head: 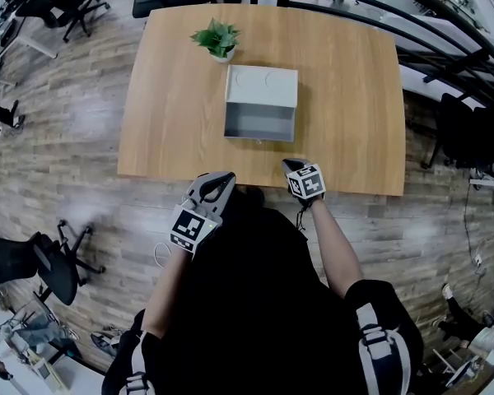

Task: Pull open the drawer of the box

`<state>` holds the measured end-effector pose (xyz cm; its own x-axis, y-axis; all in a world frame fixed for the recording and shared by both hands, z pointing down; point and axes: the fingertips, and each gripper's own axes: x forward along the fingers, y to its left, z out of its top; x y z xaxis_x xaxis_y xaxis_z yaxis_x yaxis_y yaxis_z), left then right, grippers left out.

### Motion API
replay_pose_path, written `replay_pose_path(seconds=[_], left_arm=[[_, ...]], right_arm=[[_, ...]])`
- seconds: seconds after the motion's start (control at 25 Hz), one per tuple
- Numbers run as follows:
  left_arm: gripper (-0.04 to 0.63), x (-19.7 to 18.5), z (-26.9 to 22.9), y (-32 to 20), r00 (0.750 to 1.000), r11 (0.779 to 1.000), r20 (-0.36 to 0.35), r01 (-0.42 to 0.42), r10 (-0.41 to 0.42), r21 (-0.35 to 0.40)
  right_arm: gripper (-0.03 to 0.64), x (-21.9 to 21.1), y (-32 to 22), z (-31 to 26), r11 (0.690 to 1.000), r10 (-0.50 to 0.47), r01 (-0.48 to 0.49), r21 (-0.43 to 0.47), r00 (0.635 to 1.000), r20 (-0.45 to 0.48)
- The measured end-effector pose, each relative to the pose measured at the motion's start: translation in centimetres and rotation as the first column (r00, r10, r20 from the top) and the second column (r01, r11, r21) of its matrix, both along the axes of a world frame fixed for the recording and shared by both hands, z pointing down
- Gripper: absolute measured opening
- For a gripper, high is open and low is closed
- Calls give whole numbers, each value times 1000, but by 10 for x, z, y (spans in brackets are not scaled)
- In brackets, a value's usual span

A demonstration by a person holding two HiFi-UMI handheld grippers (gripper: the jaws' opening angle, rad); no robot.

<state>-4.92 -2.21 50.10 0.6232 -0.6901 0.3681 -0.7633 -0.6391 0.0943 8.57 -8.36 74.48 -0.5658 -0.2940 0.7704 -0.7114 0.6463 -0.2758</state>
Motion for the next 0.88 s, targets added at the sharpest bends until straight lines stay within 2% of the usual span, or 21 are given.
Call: replay_pose_path(seconds=[0.12, 0.28, 0.4, 0.64, 0.88], left_arm=[[23, -5, 4, 1, 1000, 1000, 4, 0, 0, -9], [23, -10, 6, -1, 1000, 1000, 5, -17, 17, -15], [23, -9, 2, -7, 999, 999, 2, -37, 37, -5], [23, 3, 0, -19, 997, 997, 0, -78, 78, 12], [23, 11, -3, -16, 996, 996, -2, -89, 89, 17]], right_arm=[[25, -5, 10, -12, 999, -11, 10, 31, 999, 50], [25, -11, 20, -34, 991, -51, 49, 126, 999, 14], [25, -20, 18, -58, 980, -64, 59, 189, 998, 21], [25, -27, 9, -108, 933, -105, 95, 347, 994, 10], [26, -21, 8, -155, 899, -62, 33, 436, 997, 52]])
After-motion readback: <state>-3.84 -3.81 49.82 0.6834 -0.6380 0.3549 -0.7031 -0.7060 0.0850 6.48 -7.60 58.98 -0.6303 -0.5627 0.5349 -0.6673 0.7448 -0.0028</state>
